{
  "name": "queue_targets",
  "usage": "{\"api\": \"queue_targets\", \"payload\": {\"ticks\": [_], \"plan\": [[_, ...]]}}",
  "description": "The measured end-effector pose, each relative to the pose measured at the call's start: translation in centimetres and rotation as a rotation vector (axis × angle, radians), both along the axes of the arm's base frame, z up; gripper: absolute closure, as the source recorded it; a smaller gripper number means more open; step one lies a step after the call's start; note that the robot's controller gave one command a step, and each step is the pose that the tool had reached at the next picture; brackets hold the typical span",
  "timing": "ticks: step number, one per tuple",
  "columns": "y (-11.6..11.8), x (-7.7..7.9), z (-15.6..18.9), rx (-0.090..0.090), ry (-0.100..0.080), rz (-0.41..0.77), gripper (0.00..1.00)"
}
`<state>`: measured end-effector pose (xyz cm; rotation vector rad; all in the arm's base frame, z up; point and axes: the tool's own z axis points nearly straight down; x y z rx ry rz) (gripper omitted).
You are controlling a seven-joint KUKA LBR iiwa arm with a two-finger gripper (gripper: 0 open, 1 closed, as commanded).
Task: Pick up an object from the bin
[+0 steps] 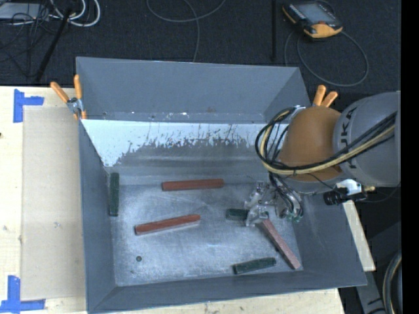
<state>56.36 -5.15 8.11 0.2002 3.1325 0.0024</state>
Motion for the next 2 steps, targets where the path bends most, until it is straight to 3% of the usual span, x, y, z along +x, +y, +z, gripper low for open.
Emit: {"api": "queue_targets", "payload": {"ticks": [2], "plan": [[0.0, -0.1, 2.4, -0.001, 0.003, 0.000, 1.00]]}}
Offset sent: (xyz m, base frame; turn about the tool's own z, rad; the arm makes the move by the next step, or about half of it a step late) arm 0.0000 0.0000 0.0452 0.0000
